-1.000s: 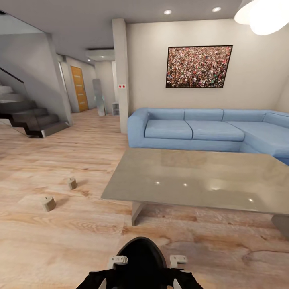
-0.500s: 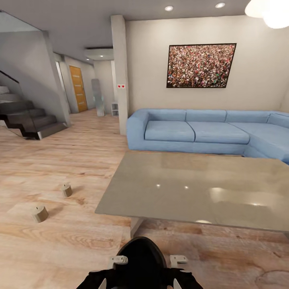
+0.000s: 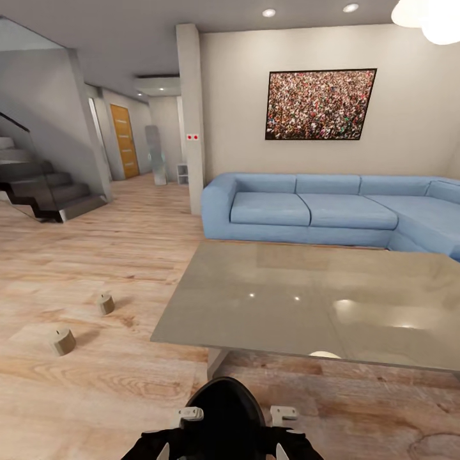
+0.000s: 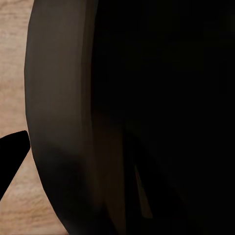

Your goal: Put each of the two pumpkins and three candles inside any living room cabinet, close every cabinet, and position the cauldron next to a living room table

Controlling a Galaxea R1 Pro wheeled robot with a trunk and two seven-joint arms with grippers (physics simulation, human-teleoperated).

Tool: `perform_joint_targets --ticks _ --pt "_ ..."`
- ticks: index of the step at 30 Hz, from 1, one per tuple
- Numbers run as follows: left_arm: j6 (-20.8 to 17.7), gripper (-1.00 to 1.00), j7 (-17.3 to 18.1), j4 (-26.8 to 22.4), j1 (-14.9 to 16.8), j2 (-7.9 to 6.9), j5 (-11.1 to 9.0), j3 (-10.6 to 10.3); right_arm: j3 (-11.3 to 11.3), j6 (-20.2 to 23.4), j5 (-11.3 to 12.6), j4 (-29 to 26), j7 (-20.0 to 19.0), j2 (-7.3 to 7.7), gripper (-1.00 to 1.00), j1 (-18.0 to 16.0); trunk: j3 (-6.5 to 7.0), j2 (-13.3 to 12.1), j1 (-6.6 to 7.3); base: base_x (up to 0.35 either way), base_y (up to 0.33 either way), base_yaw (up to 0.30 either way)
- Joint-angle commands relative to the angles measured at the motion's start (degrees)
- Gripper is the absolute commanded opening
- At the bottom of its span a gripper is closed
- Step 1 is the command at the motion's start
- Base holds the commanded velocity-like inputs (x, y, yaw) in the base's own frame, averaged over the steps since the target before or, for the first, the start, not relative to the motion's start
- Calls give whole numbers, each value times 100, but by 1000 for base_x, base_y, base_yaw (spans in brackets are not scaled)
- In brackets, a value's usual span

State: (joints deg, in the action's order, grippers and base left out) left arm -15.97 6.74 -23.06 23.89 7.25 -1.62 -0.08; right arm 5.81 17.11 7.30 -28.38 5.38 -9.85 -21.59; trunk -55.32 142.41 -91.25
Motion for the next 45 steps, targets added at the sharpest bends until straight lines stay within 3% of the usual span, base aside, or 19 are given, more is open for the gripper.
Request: perform_joint_targets --ticks 1,24,28,39,45 --pt "85 -100 -15 -23 2 -103 -31 -115 113 20 228 8 42 10 -100 -3 -23 43 -20 0 0 0" --pt "85 -100 -15 -23 2 -103 -31 -115 113 20 228 10 42 10 -100 -3 -528 113 -99 0 0 0" --pt "85 -100 -15 -23 1 -103 -31 -115 113 20 228 9 40 10 -100 -3 -528 113 -99 0 0 0" --pt "85 -100 -15 -23 2 -101 -31 -115 113 20 228 8 42 10 -100 -3 -772 127 -127 0 0 0" --pt "85 -100 -15 -23 2 -102 -31 -115 113 20 228 8 40 10 -100 -3 -772 127 -127 0 0 0"
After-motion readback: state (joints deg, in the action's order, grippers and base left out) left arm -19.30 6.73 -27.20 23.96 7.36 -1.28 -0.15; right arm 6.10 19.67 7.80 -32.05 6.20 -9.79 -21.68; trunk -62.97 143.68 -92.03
